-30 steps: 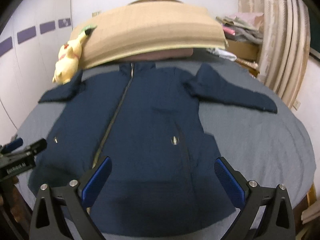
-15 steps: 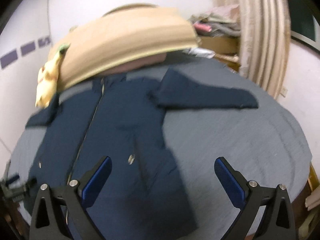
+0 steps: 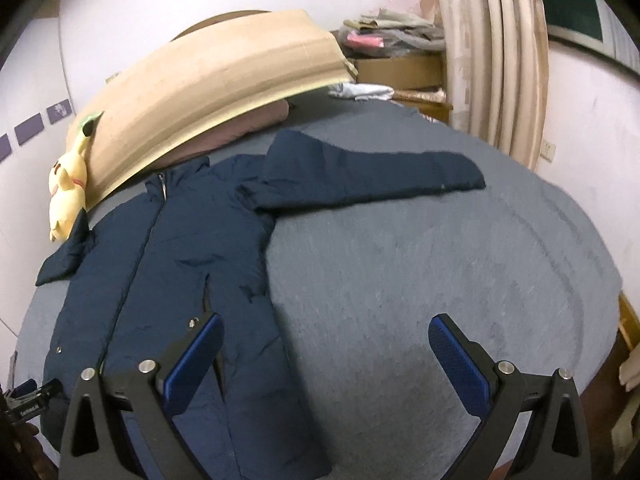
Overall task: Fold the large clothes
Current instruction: 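Move the right gripper to the jacket sleeve cuff and close on it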
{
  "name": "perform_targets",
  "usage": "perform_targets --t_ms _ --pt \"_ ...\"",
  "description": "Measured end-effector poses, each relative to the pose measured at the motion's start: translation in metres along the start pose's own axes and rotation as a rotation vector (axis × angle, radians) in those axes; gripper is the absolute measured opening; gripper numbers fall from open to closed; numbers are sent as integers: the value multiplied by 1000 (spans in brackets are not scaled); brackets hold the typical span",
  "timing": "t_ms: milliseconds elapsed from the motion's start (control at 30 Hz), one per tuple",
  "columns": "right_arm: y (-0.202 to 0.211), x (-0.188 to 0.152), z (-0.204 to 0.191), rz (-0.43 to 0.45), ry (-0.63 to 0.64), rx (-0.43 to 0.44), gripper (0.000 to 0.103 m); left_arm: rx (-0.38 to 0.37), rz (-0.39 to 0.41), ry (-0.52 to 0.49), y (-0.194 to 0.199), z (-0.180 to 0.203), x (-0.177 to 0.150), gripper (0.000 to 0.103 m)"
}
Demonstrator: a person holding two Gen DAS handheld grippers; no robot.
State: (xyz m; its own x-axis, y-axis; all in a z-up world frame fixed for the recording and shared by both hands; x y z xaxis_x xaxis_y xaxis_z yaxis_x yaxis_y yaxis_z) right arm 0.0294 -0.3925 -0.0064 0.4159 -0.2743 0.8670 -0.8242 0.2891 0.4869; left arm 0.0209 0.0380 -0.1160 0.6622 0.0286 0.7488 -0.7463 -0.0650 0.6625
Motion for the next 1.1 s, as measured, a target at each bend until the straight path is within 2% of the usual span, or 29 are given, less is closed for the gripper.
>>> perform_targets --t_ms 67,200,400,567,667,767,900,1100 --pt "-4 -5 5 -15 -34 5 103 -4 -3 -3 -3 1 -1 103" --pt "-16 -11 13 -43 -82 13 103 -28 -66 51 -19 -6 -10 103" --pt "-28 -8 25 -56 -126 20 103 -46 -78 76 -26 -10 -17 103" --pt "-46 7 42 -58 -205 53 103 -64 -76 56 -29 -9 -20 103" --pt "-65 23 65 -50 -320 92 103 -72 -70 40 -23 -7 -25 103" --pt "-97 40 102 -52 -506 121 103 -70 -76 38 -18 -8 -24 103" --pt "-144 57 139 -66 -690 131 103 -48 0 17 -4 -4 -11 103" --pt "-208 62 182 -92 -861 67 97 -61 118 36 6 -3 24 103"
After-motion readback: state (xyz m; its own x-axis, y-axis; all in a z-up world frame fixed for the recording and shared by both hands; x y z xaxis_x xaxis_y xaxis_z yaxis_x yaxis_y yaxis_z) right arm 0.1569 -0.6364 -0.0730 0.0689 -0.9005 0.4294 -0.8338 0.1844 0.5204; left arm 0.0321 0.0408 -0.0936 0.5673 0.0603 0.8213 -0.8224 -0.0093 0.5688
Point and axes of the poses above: each gripper's, at about its wrist camera, not at the fingertips, and y roughly against the way its jaws point, z to its right, x to its top, the point moved 1 cm from there along -y, roughly the way its jaws point, and after that the axes turned 15 degrees about z, right-handed, at the moved point
